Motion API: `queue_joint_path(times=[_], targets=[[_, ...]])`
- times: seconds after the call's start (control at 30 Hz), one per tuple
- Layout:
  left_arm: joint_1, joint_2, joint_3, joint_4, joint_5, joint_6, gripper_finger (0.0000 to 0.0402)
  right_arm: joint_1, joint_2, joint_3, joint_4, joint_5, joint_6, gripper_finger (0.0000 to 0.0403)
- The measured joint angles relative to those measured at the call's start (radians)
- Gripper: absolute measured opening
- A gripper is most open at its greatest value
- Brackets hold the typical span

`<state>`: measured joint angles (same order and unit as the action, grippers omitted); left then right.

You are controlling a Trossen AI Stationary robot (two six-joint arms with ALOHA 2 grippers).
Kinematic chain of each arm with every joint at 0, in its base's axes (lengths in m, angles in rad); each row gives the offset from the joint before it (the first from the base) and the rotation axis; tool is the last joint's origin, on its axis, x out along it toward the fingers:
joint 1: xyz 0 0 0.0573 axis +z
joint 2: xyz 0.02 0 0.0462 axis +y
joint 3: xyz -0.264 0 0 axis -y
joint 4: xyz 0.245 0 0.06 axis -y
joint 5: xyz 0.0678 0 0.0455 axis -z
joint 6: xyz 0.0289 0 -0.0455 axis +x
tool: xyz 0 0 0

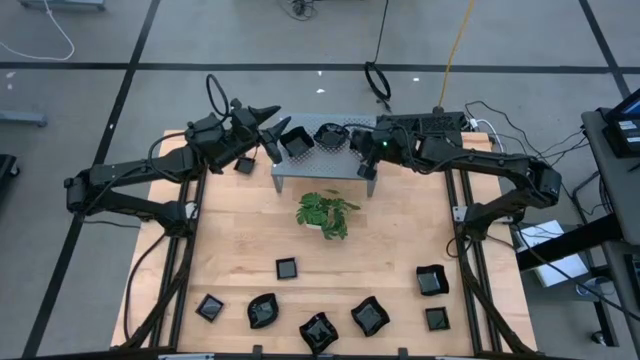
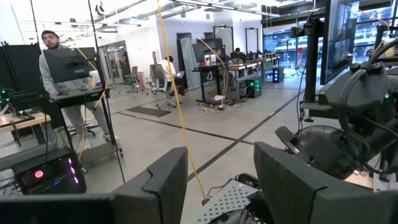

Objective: Pick & Place Mini shaped plates
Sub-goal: Stack the square plate on top of the square plate on the shelf, then stack the distorted square plate on top of the distorted square plate on the shelf

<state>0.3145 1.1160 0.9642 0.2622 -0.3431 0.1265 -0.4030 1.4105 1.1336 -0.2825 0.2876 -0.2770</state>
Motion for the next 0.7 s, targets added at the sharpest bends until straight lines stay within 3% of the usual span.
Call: queue_joint_path(times=[0.43,0.7], targets=[[0.000,0.000,0.000,0.000,0.000,0.000,0.0186,0.008,-0.008,0.000,0.033,-0.001,0.054,0.0097],[0.000,0.000,0.000,-0.006,0.000,0.001,0.0186,0.050,-0.126,0.002,-0.117,-0.005,0.238,0.0095]])
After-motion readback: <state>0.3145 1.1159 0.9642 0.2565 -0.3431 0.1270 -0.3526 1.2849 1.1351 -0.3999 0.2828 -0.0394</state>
